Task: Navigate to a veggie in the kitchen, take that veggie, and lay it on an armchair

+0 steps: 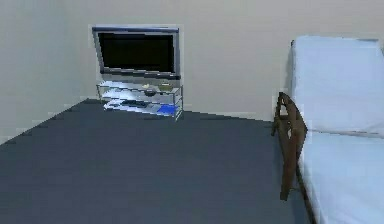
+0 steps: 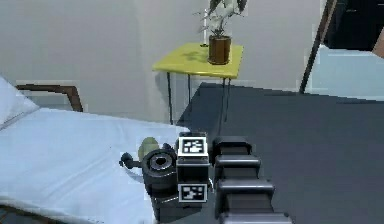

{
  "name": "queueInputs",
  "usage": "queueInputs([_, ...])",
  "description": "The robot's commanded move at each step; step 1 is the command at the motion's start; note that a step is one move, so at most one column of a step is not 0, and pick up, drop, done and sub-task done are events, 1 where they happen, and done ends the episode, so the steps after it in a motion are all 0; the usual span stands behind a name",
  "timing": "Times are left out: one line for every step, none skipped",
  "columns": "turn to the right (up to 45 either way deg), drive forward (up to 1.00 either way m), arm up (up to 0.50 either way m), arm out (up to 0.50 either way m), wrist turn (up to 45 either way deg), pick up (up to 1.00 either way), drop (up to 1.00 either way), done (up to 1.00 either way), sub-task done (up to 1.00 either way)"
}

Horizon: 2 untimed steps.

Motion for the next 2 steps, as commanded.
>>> queueInputs([3.0, 0.00, 0.00, 0.00, 0.0, 0.00, 0.00, 0.00, 0.00])
queueInputs([0.0, 0.05, 0.00, 0.00, 0.0, 0.00, 0.00, 0.00, 0.00])
